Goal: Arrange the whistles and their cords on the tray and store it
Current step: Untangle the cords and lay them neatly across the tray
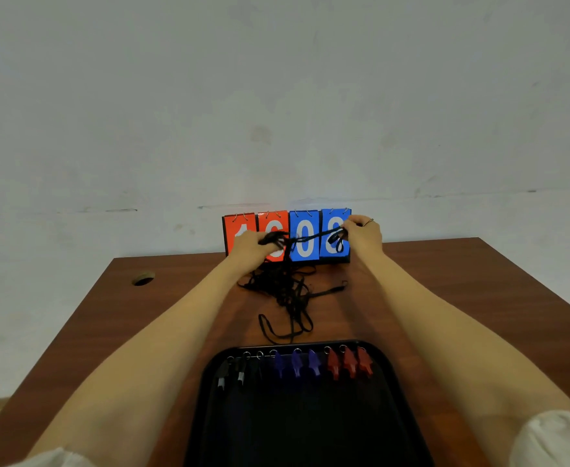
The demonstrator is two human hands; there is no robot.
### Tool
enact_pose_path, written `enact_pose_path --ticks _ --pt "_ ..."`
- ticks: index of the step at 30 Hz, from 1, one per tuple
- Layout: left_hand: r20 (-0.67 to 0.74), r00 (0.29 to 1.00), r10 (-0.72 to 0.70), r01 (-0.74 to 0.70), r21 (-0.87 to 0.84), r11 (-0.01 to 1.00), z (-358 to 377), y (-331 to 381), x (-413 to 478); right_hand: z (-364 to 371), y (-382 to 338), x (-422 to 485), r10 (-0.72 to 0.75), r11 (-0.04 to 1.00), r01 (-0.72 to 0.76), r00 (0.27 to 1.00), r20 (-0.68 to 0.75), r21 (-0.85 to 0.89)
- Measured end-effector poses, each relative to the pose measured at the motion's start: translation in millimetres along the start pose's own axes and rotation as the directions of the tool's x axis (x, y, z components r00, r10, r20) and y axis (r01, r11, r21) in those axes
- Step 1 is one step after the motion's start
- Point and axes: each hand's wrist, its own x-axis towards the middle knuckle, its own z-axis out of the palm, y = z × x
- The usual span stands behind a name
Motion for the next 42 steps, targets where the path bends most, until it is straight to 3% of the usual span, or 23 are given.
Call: enact_pose_path --ticks 2,4,5,6,10,12,13,16,20,25,28,32,34,37,39,42 --pt "-0.058 0.998 -0.028 0.009 -0.301 0.953 -3 7 -2 -1 4 -1 0.001 0.996 0.004 0.998 0.057 -0.088" --pt "0.054 0.994 -0.097 0.107 -0.685 0.721 -5 16 -3 -4 7 -6 -0.027 0.984 0.046 0.994 0.110 -0.174" --pt "0.105 0.988 -0.111 0.151 -0.792 0.591 -5 19 -4 -4 9 -8 -0.048 0.976 0.075 0.990 0.134 -0.205" --pt "0.137 0.983 -0.119 0.179 -0.843 0.507 -5 23 -7 -4 10 -10 -0.066 0.966 0.102 0.986 0.154 -0.239" --pt "0.173 0.972 -0.162 0.226 -0.879 0.419 0 28 -6 -4 9 -12 -0.135 0.919 0.180 0.979 0.150 -0.351" --pt "0.192 0.952 -0.240 0.291 -0.810 0.509 0 27 -4 -3 6 -11 -0.155 0.905 0.193 0.979 0.130 -0.380" --pt "0.190 0.941 -0.279 0.326 -0.728 0.603 -1 24 -3 -4 4 -10 -0.140 0.914 0.172 0.984 0.112 -0.368" --pt "0.183 0.911 -0.370 0.413 -0.397 0.820 -5 10 -1 -9 -2 -6 -0.016 0.983 0.019 1.000 0.017 -0.185" --pt "0.199 0.910 -0.363 0.406 -0.257 0.877 -10 -10 -6 -17 1 1 0.158 0.987 -0.157 0.987 -0.021 0.044" --pt "0.149 0.968 -0.202 0.226 -0.165 0.960 -7 -26 -3 -22 10 5 0.260 0.944 -0.238 0.963 -0.070 0.229" --pt "0.118 0.983 -0.140 0.153 -0.113 0.982 -5 -32 -1 -25 15 7 0.251 0.952 -0.224 0.962 -0.112 0.210" --pt "-0.021 0.990 -0.142 0.142 0.256 0.956 0 -41 3 -24 14 9 0.212 0.962 -0.192 0.973 -0.088 0.193" --pt "-0.072 0.978 -0.195 0.207 0.411 0.888 4 -42 4 -22 11 9 0.174 0.968 -0.162 0.983 -0.052 0.193" --pt "-0.020 0.939 -0.342 0.275 0.639 0.719 15 -40 3 -15 3 3 0.125 0.970 -0.135 0.990 0.061 0.201" --pt "0.000 0.932 -0.361 0.291 0.592 0.751 25 -35 1 -6 -5 0 0.117 0.958 -0.151 0.982 0.147 0.244" --pt "0.059 0.980 -0.189 0.170 0.234 0.957 45 -19 0 7 -18 -5 0.095 0.970 -0.141 0.970 0.225 0.197"
